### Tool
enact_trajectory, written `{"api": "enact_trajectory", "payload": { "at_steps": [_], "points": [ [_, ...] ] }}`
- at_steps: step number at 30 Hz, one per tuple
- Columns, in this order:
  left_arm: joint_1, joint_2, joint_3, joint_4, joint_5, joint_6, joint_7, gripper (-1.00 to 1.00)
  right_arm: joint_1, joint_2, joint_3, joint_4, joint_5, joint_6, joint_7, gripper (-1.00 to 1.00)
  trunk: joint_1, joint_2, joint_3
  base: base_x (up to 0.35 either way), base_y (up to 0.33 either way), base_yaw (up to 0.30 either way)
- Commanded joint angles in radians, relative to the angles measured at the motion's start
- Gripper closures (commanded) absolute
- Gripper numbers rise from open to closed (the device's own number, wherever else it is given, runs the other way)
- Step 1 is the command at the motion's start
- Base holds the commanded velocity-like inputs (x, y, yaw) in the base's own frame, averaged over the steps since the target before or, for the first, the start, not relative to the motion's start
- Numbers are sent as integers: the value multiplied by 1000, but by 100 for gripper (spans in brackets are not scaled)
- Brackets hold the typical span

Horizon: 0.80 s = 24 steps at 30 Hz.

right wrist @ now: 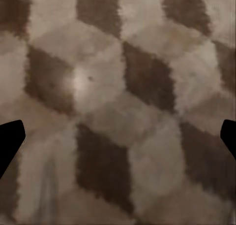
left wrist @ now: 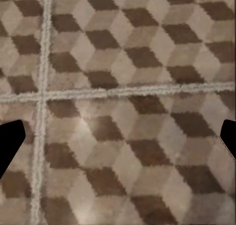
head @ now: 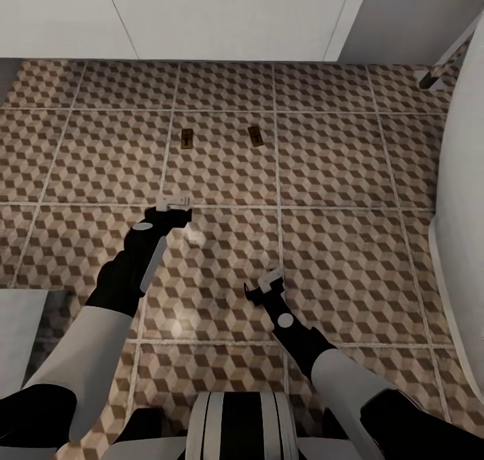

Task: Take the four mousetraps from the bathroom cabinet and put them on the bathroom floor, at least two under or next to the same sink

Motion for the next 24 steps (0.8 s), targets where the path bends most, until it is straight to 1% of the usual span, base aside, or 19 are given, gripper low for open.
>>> {"api": "enact_trajectory", "payload": {
  "at_steps": [1,24],
  "points": [
    [0,0,-2,-1,4,5,7,-100,0,0,3,1,10,0,-9,-100,-1,0,4,0,0,0],
    [1,5,-3,11,4,2,7,-100,-1,0,1,-1,10,-2,-15,-100,-11,5,92,0,0,0]
  ]
}}
